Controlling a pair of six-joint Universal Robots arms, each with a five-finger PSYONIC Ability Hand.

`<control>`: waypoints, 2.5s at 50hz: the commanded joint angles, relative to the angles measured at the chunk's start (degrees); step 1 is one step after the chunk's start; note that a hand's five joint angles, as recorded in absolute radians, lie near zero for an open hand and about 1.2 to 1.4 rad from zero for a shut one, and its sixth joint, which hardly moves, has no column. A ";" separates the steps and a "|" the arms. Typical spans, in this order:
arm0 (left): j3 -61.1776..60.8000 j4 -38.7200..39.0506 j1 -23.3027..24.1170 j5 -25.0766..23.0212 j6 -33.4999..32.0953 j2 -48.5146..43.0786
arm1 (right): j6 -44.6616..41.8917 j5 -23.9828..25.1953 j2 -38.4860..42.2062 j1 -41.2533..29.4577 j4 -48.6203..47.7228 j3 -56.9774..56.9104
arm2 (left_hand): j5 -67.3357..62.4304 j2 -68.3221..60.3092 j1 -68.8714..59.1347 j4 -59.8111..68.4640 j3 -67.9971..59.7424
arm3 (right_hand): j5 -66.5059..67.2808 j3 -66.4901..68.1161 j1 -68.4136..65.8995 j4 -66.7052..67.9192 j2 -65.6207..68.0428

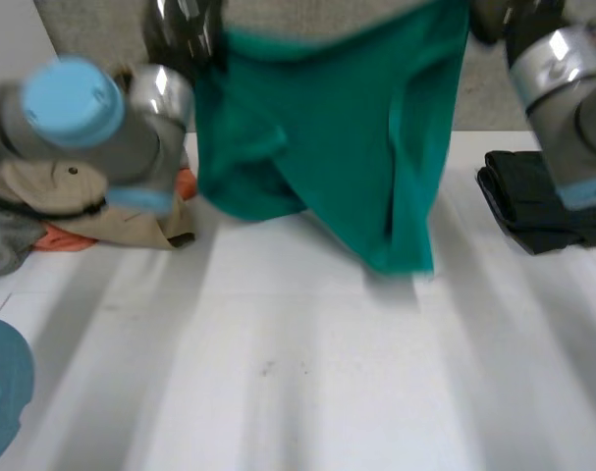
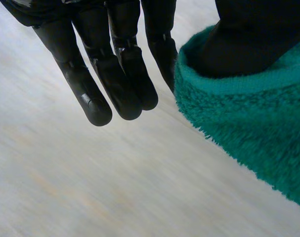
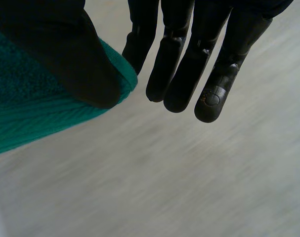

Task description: Fold the laundry.

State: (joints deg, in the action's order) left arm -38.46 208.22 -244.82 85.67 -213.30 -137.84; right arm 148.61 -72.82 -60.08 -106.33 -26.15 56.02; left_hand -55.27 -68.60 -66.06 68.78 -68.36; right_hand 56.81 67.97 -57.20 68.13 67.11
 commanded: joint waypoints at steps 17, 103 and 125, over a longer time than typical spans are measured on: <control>-48.45 3.51 2.41 -0.86 3.86 23.67 | 10.13 29.74 -9.61 9.12 -2.07 30.01 | -14.73 -11.40 -13.94 11.22 -11.64 | 13.19 12.03 -22.80 11.87 12.89; -50.04 -25.48 4.87 -0.77 9.48 38.96 | -6.81 -8.04 -18.57 2.61 34.56 31.00 | -14.73 -11.40 -13.94 11.22 -11.64 | 13.19 12.03 -22.80 11.87 12.89; -33.32 -29.39 1.01 4.22 -3.86 12.18 | -23.81 -16.11 -3.83 -0.72 50.42 16.43 | -14.73 -11.40 -13.94 11.22 -11.64 | 13.19 12.03 -22.80 11.87 12.89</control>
State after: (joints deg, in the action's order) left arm -88.09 171.29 -241.90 85.29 -209.85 -112.59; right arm 123.67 -82.58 -76.21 -104.41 27.34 85.44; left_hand -55.27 -68.61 -66.06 68.95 -68.36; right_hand 56.86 68.12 -56.87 68.09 67.28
